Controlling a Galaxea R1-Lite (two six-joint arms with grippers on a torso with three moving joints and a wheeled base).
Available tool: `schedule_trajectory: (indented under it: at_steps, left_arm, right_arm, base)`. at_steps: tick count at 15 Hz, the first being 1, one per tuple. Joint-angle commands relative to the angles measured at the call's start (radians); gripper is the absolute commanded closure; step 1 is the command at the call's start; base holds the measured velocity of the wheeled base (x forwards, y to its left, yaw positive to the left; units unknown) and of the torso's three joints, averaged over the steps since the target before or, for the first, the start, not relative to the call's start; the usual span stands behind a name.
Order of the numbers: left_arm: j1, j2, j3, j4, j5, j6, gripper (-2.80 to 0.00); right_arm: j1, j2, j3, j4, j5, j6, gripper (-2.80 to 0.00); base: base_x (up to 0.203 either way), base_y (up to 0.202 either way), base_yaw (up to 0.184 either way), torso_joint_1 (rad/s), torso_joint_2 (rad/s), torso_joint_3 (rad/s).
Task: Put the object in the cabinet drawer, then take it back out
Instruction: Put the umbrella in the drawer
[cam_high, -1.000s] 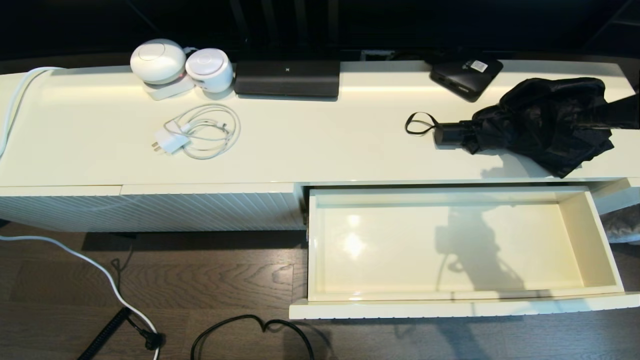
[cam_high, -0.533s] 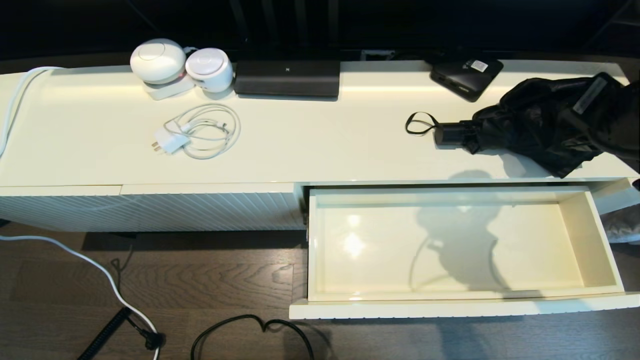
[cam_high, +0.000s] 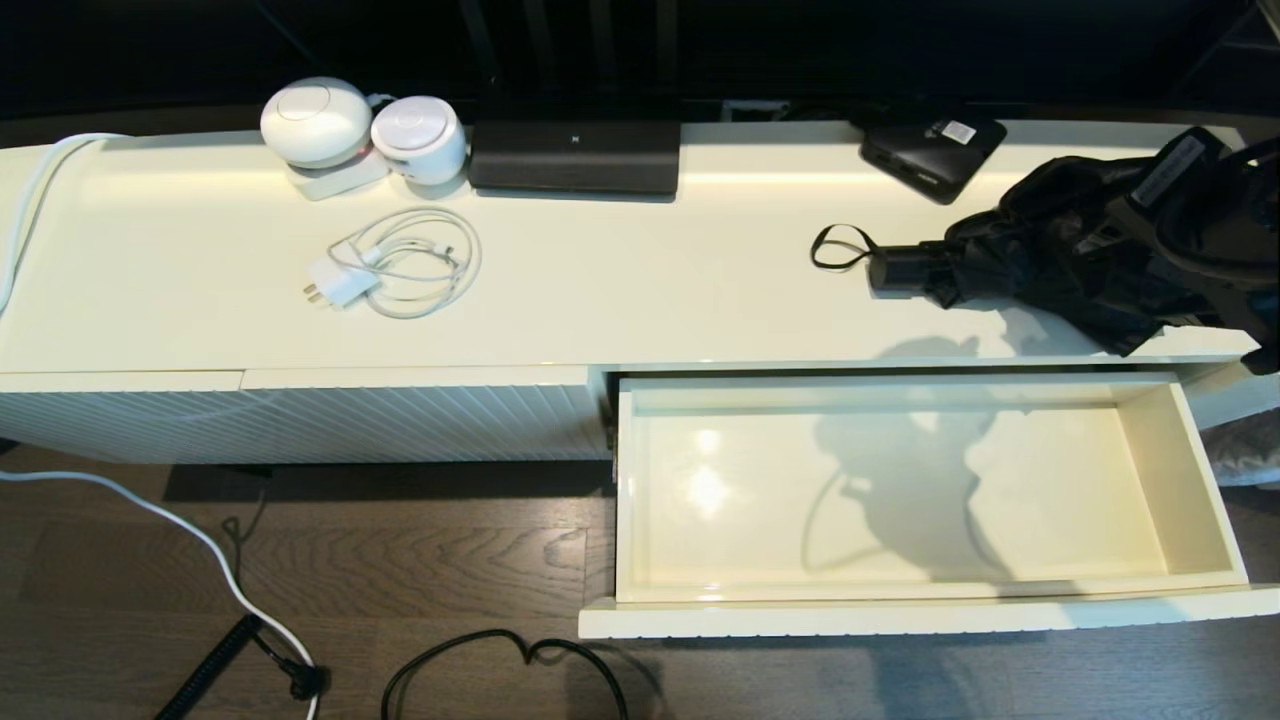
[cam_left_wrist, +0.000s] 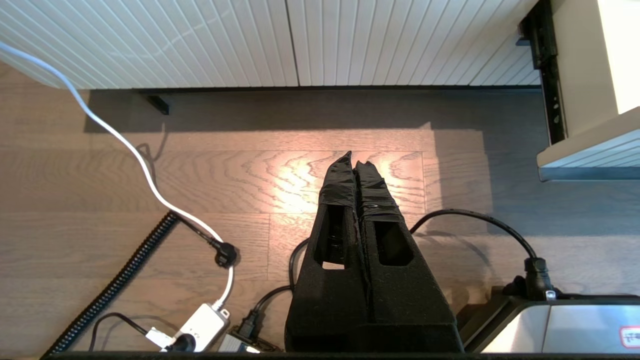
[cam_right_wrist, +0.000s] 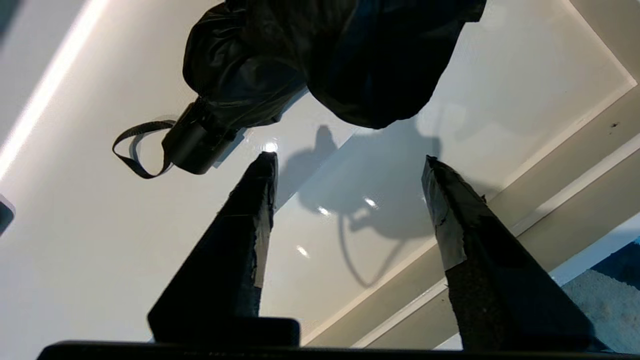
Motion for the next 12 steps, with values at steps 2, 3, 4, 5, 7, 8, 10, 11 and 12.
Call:
schedule_trajectory:
  at_steps: [2,3,4,5,7,8,10,11,12]
  left_arm:
    - [-0.001,0.0,-0.001,0.0,0.0,0.0,0.0]
    - [0.001,0.0,0.001,0.0,0.0,0.0,0.0]
    - [0.0,0.0,0.001,0.0,0.0,0.0,0.0]
    - [0.001,0.0,-0.001,0.0,0.0,0.0,0.0]
    - [-0.001,0.0,-0.001,0.0,0.0,0.0,0.0]
    - [-0.001,0.0,-0.001,0.0,0.0,0.0,0.0]
    - [-0.001,0.0,-0.001,0.0,0.0,0.0,0.0]
    - [0.0,0.0,0.0,0.0,0.0,0.0,0.0]
    - [0.001,0.0,-0.001,0.0,0.0,0.0,0.0]
  right_arm:
    - [-0.016,0.048,-0.048,0.0,-0.019,0.044,-2.8]
    - [-0.036,0.066,-0.057,-0.003,-0.023,0.05,-2.8]
    - [-0.059,0.079,-0.065,-0.006,-0.023,0.066,-2.8]
    - [-0.097,0.093,-0.07,-0.011,-0.024,0.083,-2.8]
    - [-0.15,0.115,-0.063,-0.024,-0.024,0.109,-2.8]
    - [-0.156,0.12,-0.062,-0.025,-0.023,0.12,-2.8]
    - [-0.181,0.152,-0.072,-0.029,-0.023,0.156,-2.8]
    - [-0.183,0.156,-0.072,-0.046,-0.023,0.156,-2.8]
    - [-0.187,0.163,-0.072,-0.07,-0.022,0.155,-2.8]
  base:
    - [0.0,0.0,0.0,0.0,0.0,0.0]
    - [0.0,0.0,0.0,0.0,0.0,0.0]
    - [0.0,0.0,0.0,0.0,0.0,0.0]
    - [0.0,0.0,0.0,0.0,0.0,0.0]
    - [0.0,0.0,0.0,0.0,0.0,0.0]
    - [0.0,0.0,0.0,0.0,0.0,0.0]
    - [0.0,0.0,0.0,0.0,0.0,0.0]
    - [0.0,0.0,0.0,0.0,0.0,0.0]
    - [0.0,0.0,0.0,0.0,0.0,0.0]
